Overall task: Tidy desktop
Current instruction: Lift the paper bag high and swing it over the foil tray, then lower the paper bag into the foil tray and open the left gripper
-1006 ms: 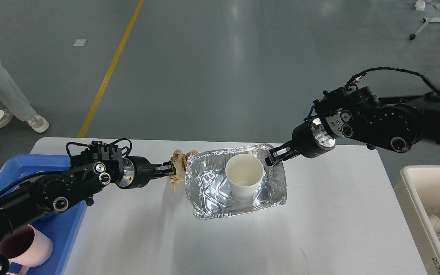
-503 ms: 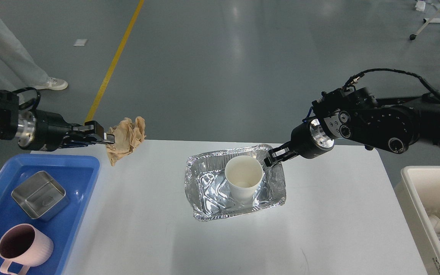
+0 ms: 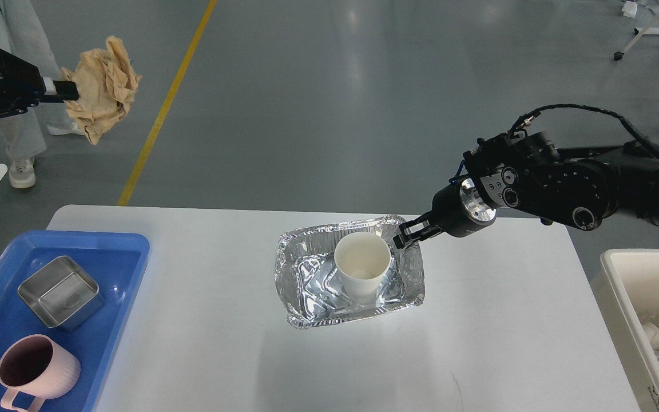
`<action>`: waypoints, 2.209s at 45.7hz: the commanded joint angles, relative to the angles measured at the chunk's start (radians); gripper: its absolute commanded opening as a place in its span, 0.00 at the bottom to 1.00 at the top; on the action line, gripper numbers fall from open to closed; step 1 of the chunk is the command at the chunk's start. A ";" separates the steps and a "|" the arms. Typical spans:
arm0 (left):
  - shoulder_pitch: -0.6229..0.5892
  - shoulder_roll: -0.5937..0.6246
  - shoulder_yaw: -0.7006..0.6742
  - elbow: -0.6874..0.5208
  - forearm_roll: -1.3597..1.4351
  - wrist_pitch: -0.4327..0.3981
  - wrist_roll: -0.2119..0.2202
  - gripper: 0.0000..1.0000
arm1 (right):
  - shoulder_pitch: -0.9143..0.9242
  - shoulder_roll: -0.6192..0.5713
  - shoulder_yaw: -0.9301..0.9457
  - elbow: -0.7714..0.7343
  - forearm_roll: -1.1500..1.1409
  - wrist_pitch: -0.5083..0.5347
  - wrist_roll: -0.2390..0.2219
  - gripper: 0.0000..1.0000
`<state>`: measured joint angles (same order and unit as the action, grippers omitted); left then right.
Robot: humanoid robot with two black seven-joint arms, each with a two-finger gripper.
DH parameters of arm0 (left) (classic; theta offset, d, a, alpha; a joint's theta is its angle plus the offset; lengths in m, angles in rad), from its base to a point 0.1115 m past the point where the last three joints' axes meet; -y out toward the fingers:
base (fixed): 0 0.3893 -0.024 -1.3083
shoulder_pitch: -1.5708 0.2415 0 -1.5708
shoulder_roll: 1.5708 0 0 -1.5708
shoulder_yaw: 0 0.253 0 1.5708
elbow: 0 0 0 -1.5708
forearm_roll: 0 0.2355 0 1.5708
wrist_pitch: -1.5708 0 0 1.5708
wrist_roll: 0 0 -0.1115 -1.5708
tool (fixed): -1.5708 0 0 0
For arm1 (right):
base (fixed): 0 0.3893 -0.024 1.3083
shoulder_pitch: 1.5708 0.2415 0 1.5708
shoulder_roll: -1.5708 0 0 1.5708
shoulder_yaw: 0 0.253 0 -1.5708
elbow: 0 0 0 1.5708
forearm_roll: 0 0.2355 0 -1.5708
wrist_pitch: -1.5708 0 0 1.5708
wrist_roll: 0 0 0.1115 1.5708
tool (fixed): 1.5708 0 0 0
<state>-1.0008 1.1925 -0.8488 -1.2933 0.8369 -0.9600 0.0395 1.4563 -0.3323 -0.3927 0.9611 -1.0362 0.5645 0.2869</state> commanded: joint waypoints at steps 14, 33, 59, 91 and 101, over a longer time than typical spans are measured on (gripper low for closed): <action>-0.012 -0.109 0.020 -0.018 0.004 0.000 0.019 0.01 | 0.010 0.019 0.000 -0.025 0.027 0.009 0.000 0.00; -0.021 -0.366 0.178 -0.003 0.094 0.000 0.042 0.01 | 0.019 0.053 0.000 -0.076 0.058 0.029 0.000 0.00; -0.110 -0.436 0.284 -0.014 0.097 0.000 0.046 0.01 | 0.016 0.111 -0.001 -0.174 0.119 0.080 -0.009 0.00; -0.162 -0.502 0.401 -0.018 0.097 0.000 0.083 0.01 | -0.001 0.116 0.000 -0.288 0.174 0.143 -0.017 0.00; -0.156 -0.541 0.409 -0.009 0.097 0.000 0.106 0.01 | 0.006 0.121 0.003 -0.278 0.177 0.144 -0.017 0.00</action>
<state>-1.1594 0.6705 -0.4429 -1.3104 0.9342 -0.9600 0.1287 1.4561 -0.2135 -0.3917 0.6737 -0.8599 0.7084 0.2700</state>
